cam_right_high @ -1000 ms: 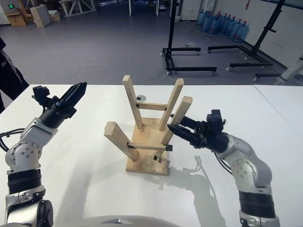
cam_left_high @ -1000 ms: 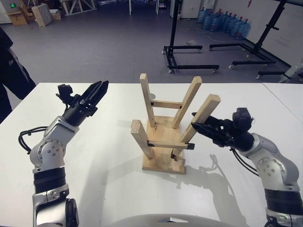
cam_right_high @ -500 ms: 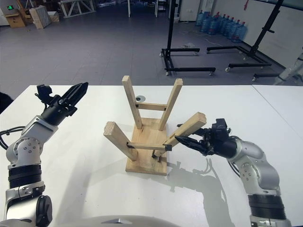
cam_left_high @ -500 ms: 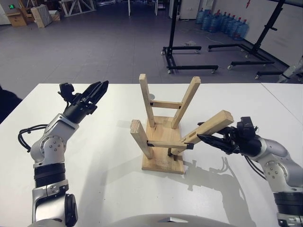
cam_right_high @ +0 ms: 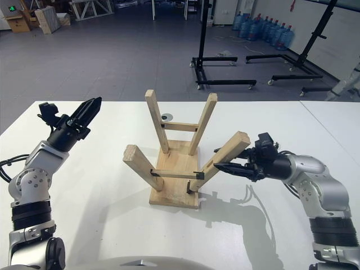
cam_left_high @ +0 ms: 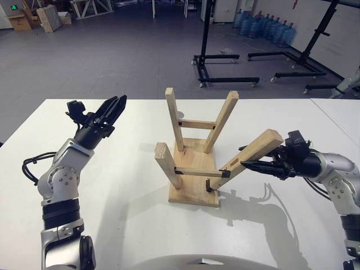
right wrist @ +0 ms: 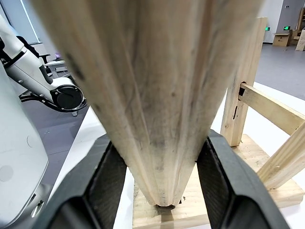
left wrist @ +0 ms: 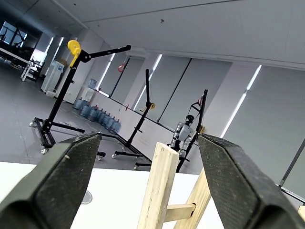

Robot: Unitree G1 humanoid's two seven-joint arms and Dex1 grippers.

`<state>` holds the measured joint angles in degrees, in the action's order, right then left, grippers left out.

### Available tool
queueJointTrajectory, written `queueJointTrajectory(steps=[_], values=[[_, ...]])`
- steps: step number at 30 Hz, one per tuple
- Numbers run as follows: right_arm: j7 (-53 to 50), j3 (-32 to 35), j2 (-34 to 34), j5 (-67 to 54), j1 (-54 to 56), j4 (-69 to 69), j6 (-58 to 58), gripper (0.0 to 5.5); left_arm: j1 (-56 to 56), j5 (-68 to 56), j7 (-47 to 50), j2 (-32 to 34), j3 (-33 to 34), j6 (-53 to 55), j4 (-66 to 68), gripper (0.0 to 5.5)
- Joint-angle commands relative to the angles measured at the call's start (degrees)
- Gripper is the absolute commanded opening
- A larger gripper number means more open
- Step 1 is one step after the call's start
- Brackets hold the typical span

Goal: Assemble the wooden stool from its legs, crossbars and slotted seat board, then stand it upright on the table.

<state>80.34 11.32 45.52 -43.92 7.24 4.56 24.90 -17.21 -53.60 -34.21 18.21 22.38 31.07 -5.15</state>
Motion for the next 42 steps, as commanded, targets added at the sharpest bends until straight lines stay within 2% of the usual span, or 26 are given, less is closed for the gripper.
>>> queueJointTrajectory(steps=[1, 11, 19, 30, 42], values=[[1.61, -0.74, 2.14, 2.10, 2.31, -0.76, -0.68, 2.04, 1.84, -0.67, 1.17, -1.38, -0.41, -0.21, -2.56, 3.67], [6.71, -6.33, 3.03, 8.74, 6.19, -4.72, -7.04, 2.04, 3.31, -0.50, 1.81, -3.01, -0.80, -0.82, -3.33, 3.67], [5.14, -7.43, 2.97, 9.63, 5.84, -3.52, -6.59, 2.04, 3.96, -0.41, 1.63, -2.86, -0.87, -0.83, -3.46, 3.67], [-0.64, -8.57, 3.32, 11.12, 0.51, 5.85, -5.98, 2.04, 3.88, -1.12, 1.50, -2.32, -0.52, -1.43, -4.07, 3.67], [-0.80, -9.19, 0.89, 13.71, -1.70, 3.30, -16.54, 2.04, 4.69, -1.26, 1.76, -2.60, -1.44, -1.12, -5.07, 3.67]])
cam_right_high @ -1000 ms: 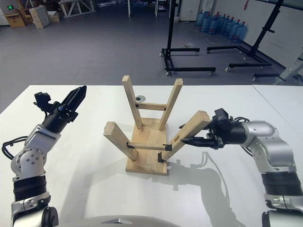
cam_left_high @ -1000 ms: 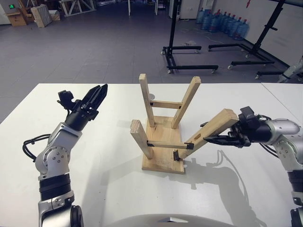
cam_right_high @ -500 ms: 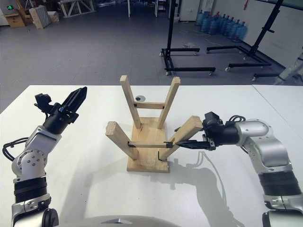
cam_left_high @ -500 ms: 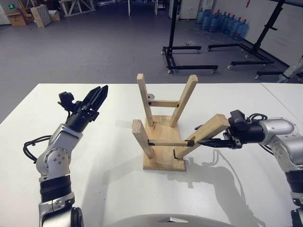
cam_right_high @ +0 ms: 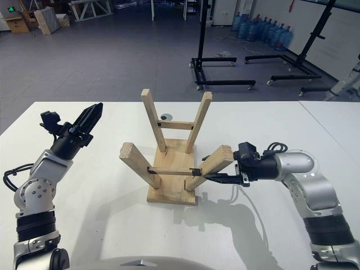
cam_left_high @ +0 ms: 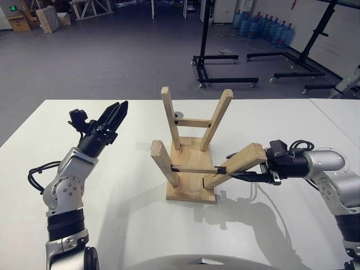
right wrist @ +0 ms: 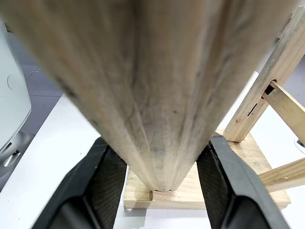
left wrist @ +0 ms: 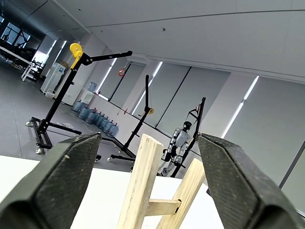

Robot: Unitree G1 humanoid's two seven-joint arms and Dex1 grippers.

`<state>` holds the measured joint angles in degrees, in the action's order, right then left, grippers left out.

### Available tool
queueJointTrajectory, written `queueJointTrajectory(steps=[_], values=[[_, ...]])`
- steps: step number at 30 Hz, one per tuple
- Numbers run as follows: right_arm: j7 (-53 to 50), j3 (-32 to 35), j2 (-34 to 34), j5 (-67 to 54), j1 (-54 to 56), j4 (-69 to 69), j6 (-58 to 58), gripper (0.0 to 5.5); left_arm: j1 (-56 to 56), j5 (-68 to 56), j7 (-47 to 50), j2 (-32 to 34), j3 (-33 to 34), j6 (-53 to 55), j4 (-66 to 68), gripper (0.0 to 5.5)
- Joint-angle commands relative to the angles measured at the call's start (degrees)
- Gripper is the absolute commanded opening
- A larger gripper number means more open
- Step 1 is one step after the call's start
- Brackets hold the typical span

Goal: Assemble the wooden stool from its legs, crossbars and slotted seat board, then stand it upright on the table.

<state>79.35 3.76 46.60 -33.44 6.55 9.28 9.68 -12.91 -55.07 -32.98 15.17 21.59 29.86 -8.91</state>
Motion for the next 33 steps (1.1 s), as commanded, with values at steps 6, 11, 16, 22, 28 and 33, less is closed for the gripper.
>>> queueJointTrajectory(steps=[6, 11, 16, 22, 28, 33], values=[[-0.59, -2.98, -0.63, 3.48, -0.76, -2.17, -2.90, 2.04, -0.09, 0.67, 0.08, 1.01, -1.67, 0.37, -1.10, 3.67], [-1.04, -4.83, -1.21, 2.47, 1.40, -2.91, -0.26, 2.04, -0.70, 1.54, -0.38, 1.13, -2.95, 0.30, -0.28, 3.67], [-0.66, -6.14, -1.38, 3.28, 3.59, -4.55, -0.22, 2.04, -1.23, 1.95, -0.87, 1.02, -3.76, 0.05, 0.34, 3.67], [0.09, -6.97, -1.40, 3.88, 4.55, -6.32, -0.87, 2.04, -1.08, 2.17, -1.11, 0.68, -4.31, -0.19, 0.39, 3.67], [-1.78, -8.00, -3.82, 5.78, 8.12, -7.49, -4.18, 2.04, -0.41, 1.30, -2.07, 0.28, -5.07, -0.06, -1.32, 3.67], [-4.38, -6.98, -5.06, 7.54, 8.20, -7.43, -5.36, 3.06, 0.05, 1.21, -2.15, 0.03, -5.54, 0.23, -2.18, 3.67]])
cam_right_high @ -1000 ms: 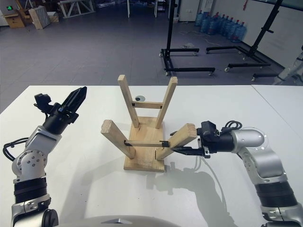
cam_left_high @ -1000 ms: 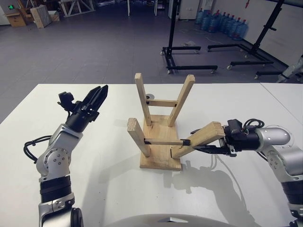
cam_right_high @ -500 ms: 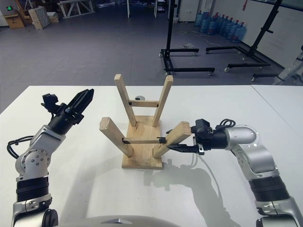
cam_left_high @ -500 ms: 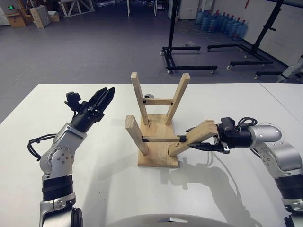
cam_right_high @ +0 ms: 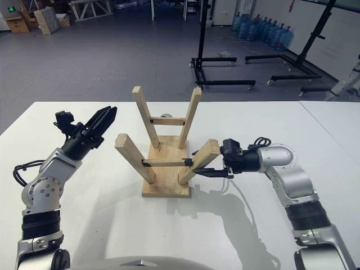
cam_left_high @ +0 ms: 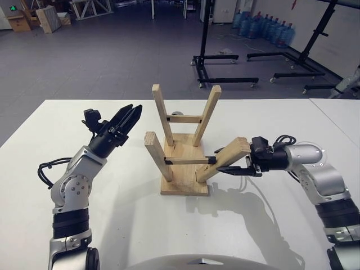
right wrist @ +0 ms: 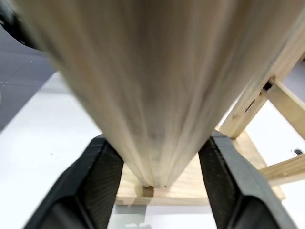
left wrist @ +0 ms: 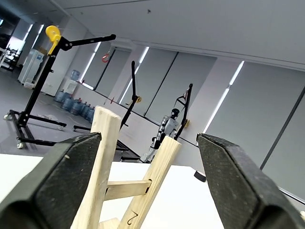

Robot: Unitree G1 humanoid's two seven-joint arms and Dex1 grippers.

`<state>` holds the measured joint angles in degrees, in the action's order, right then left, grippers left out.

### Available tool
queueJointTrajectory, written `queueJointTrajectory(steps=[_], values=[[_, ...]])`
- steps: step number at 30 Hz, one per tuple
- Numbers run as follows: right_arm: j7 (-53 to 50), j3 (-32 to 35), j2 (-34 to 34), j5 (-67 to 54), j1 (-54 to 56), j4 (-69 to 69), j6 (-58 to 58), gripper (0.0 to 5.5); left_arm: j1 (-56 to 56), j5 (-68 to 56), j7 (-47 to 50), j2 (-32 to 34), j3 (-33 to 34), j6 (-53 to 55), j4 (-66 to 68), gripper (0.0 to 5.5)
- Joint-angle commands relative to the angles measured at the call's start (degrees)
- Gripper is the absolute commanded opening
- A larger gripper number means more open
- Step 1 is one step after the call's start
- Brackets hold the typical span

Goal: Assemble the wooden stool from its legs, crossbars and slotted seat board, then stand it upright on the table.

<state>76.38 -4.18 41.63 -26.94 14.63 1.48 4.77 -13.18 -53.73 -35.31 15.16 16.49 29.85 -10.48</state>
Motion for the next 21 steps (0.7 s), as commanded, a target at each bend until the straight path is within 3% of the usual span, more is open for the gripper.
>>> queueJointTrajectory(steps=[1, 6, 15, 21], values=[[-1.72, 1.42, 0.21, 0.91, -0.45, 0.78, -0.08, 3.19, 0.42, -0.10, 0.18, 0.11, -0.36, 0.23, -0.57, 3.67], [-1.93, 4.28, 2.81, -0.83, -5.87, 3.80, 2.73, 4.07, 0.56, 0.00, 0.08, 0.56, 0.11, 0.23, -0.15, 3.67], [-7.09, 1.08, -0.60, -0.50, -17.20, 11.68, 6.39, 4.07, 2.50, -0.48, 2.08, -0.97, 0.88, -0.23, -1.78, 3.67], [-16.64, -1.06, -5.85, 2.86, -26.29, 12.45, 6.53, 4.07, 8.60, 10.26, -4.33, 10.19, -0.35, -1.39, 3.44, 3.67]])
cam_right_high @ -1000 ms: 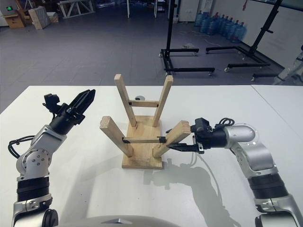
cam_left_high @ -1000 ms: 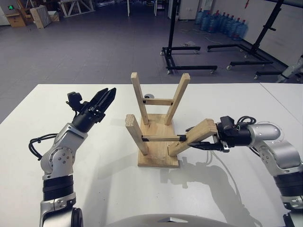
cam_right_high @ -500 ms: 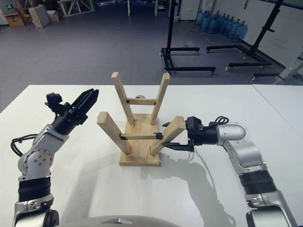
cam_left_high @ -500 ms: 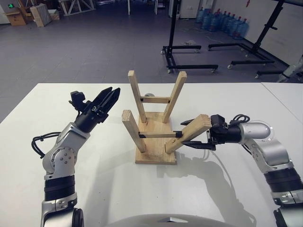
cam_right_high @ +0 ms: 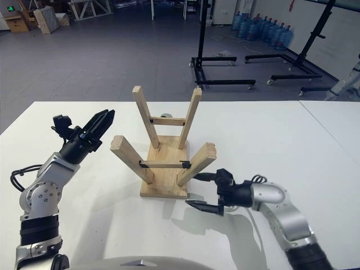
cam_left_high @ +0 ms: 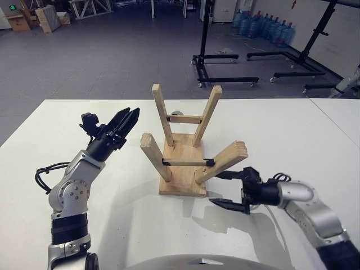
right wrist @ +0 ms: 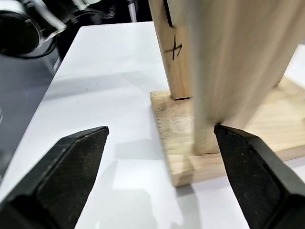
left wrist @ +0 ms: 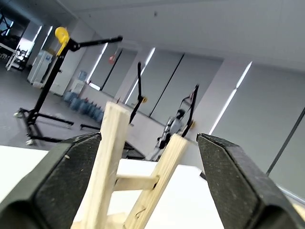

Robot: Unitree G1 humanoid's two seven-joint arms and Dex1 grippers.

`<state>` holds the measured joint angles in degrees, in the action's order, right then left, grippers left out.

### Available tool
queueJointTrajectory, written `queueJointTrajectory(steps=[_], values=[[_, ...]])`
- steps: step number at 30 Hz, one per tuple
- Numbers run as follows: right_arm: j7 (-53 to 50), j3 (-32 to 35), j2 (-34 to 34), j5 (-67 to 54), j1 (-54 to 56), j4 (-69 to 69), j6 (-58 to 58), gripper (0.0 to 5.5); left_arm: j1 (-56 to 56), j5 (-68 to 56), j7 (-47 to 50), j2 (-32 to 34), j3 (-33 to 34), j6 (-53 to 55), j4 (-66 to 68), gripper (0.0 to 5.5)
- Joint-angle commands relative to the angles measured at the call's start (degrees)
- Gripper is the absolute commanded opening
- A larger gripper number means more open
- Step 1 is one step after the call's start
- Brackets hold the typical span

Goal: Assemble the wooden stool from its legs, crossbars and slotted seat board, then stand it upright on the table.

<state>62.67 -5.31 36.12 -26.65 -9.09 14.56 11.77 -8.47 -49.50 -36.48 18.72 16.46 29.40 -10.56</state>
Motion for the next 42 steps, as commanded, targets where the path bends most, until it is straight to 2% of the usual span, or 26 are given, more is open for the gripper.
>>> queueJointTrajectory(steps=[1, 5, 10, 15, 19, 23, 27, 32, 37, 42], values=[[-3.79, 0.13, -0.27, 3.94, -2.96, -1.46, -1.20, 4.07, 4.52, 7.79, -4.11, 8.11, -0.55, -1.44, 4.74, 3.67], [-7.14, -1.50, -1.59, 7.80, -4.13, -2.68, -2.37, 4.07, 5.52, 15.36, -5.69, 11.26, -2.97, -4.54, 10.55, 3.67], [-12.16, -4.51, -6.14, 9.94, -3.26, -6.53, 0.20, 4.07, 8.44, 27.24, -11.60, 12.51, -14.97, -12.05, 13.33, 3.67], [-14.52, -7.90, -7.39, 15.74, -0.69, -11.46, -2.40, 4.07, 9.53, 33.87, -14.56, 12.35, -22.34, -16.09, 14.80, 3.67], [-19.14, -5.74, -7.90, 17.74, 0.73, -13.86, -2.79, 4.07, 8.90, 35.24, -15.36, 10.82, -24.93, -16.91, 14.02, 3.67], [-19.82, -2.80, -3.64, 18.74, -1.43, -12.47, -2.64, 4.07, 8.58, 35.15, -15.21, 8.46, -27.46, -16.25, 11.71, 3.67], [-16.08, 2.27, 1.84, 14.44, -4.44, -7.40, 0.32, 4.07, 9.18, 35.40, -13.91, 5.69, -29.40, -16.26, 11.08, 3.67], [-13.78, 4.73, 3.26, 13.60, -2.50, -13.04, -2.57, 4.07, 4.77, 37.66, -8.57, -0.24, -31.26, -15.03, 14.13, 3.67], [-0.07, 9.55, 7.87, -0.51, -4.94, -4.91, 2.61, 4.07, 5.96, 38.56, -4.99, -3.97, -32.85, -14.66, 12.90, 3.67], [8.92, 14.86, 12.61, -12.46, -6.43, 1.85, 10.05, 4.07, 6.93, 38.93, -2.16, -6.82, -32.96, -15.54, 14.19, 3.67]])
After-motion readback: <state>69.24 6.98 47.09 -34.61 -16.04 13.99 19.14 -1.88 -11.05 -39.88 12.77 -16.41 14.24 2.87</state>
